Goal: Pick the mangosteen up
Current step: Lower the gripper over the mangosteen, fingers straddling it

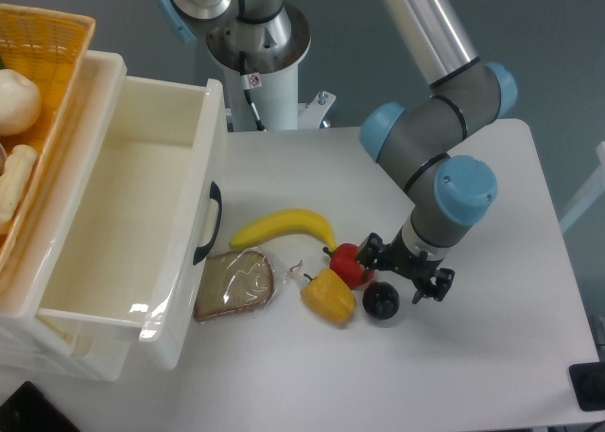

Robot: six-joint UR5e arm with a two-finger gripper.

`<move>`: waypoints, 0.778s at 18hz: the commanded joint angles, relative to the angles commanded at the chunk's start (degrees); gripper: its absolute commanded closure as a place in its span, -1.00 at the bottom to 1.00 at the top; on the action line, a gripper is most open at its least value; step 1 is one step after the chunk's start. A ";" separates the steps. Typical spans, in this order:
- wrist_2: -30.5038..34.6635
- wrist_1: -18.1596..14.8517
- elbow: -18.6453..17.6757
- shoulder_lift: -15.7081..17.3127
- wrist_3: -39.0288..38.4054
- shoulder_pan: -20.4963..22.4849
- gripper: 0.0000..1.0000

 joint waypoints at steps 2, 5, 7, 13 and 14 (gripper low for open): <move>0.09 0.79 0.00 -0.53 0.00 -0.18 -1.00; 0.17 0.88 0.17 -0.88 0.09 -0.18 -1.00; 0.26 1.93 0.18 -1.41 0.09 -0.18 -1.00; 0.53 2.90 0.18 -2.72 0.18 -0.87 -1.00; 0.53 3.25 0.18 -2.90 0.18 -1.14 -1.00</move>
